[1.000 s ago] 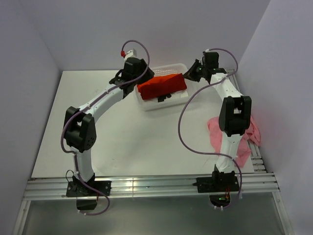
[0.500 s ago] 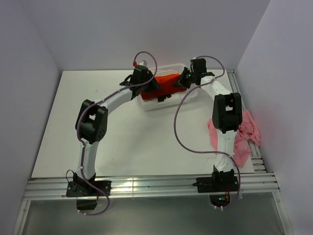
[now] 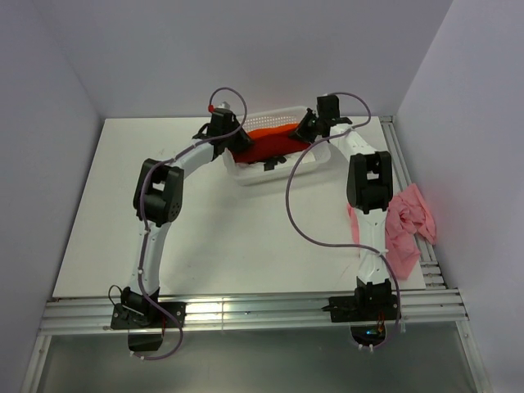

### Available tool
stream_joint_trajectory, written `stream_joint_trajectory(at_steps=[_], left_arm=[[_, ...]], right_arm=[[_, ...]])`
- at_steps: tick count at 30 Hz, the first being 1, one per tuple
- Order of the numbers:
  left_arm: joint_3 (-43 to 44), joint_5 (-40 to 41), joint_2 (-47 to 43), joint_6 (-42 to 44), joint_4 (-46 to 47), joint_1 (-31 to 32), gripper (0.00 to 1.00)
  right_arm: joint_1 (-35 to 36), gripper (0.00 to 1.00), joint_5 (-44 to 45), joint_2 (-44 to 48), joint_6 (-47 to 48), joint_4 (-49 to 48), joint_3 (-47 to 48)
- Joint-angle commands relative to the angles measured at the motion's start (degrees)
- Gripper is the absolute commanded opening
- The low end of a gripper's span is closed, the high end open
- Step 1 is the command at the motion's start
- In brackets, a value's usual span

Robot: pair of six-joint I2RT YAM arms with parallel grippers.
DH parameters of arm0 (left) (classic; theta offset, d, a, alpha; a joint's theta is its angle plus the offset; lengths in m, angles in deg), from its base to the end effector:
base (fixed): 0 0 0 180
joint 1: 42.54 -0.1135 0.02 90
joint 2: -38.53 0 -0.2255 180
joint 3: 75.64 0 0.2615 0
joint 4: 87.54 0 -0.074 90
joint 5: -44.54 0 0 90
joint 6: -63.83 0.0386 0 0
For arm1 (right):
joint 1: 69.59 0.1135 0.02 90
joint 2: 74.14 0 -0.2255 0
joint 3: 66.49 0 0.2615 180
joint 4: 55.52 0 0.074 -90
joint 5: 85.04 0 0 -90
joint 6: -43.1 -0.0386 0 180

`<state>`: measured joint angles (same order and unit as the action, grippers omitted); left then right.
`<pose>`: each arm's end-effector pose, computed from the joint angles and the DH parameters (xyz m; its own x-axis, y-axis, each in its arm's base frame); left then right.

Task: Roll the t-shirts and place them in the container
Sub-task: Place the rolled tshirt into the container

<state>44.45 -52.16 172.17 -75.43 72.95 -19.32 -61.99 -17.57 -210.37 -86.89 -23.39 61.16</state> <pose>0.4798 -0.2107 0.1541 -0.6920 -0.5220 -0.4987 -0.0657 0.7335 -0.6765 0.5180 0.0840 0.1590 -0.7588 0.4976 -0.4202 0.1013 0.7275 0.6786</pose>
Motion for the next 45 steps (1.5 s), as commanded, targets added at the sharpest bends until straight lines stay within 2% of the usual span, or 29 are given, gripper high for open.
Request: stream_joint_trajectory(at_steps=[1, 7, 11, 14, 15, 17, 18, 20, 24, 31, 35, 38, 40, 41, 42, 45], left_arm=[[3.1, 0.0, 3.0, 0.6, -0.8, -0.5, 0.28], [3.0, -0.2, 1.2, 1.2, 0.0, -0.5, 0.29], [4.8, -0.2, -1.0, 2.3, -1.2, -0.4, 0.32], [6.6, -0.6, -3.0, 3.0, -2.2, -0.3, 0.42], [7.3, -0.3, -4.0, 3.9, -2.9, -0.1, 0.48], [8.0, 0.6, -5.5, 5.0, -3.6, 0.2, 0.54], [7.1, 0.9, -7.7, 5.1, -3.4, 0.3, 0.59], [5.7, 1.2, -10.1, 5.6, -2.7, 0.3, 0.63], [-0.1, 0.7, -17.0, 5.5, -1.1, 0.5, 0.67], [-6.3, 0.1, -21.2, 5.6, -0.2, 1.5, 0.67], [-12.1, 2.2, -26.8, 6.5, 0.4, 1.1, 0.68], [-16.5, 4.9, -30.4, 8.4, -0.6, 0.4, 0.70], [-20.1, 6.4, -34.6, 9.5, -1.4, -0.1, 0.79], [-21.5, 10.5, -36.1, 10.4, -2.1, -0.3, 0.84], [-24.7, 11.9, -39.0, 10.8, -2.0, -0.4, 0.92], [-30.8, 11.3, -42.9, 10.4, -0.5, -2.1, 0.98]], right_arm=[[-0.6, 0.00, 4.2, -1.2, 0.4, 2.6, 2.3], [-0.7, 0.00, 6.4, 2.2, 1.2, 2.1, 0.0], [-0.8, 0.00, 7.1, 4.3, 1.8, 3.3, 2.5], [-0.9, 0.00, 6.9, 6.3, 2.7, 4.2, 4.2], [-0.8, 0.04, 6.4, 7.2, 2.9, 3.9, 3.9], [-0.8, 0.11, 5.6, 10.3, 3.9, 2.4, 1.6], [-0.9, 0.20, 5.0, 11.5, 4.1, 0.7, 0.4], [-0.7, 0.27, 4.6, 14.5, 5.0, 0.1, -2.1], [-0.5, 0.28, 0.9, 17.1, 5.8, 0.2, -4.7], [1.5, 0.24, -4.2, 18.0, 3.5, -5.7, -12.4], [2.2, 0.23, -5.4, 15.9, 2.9, -6.9, -13.8], [2.9, 0.23, -5.9, 18.0, 3.2, -10.3, -18.0], [3.9, 0.24, -6.8, 19.9, 4.9, -11.8, -20.2], [4.4, 0.24, -7.0, 20.6, 5.6, -11.7, -20.6], [5.3, 0.25, -7.3, 21.1, 7.4, -11.1, -20.9], [7.3, 0.31, -6.8, 23.6, 11.1, -9.7, -22.4]])
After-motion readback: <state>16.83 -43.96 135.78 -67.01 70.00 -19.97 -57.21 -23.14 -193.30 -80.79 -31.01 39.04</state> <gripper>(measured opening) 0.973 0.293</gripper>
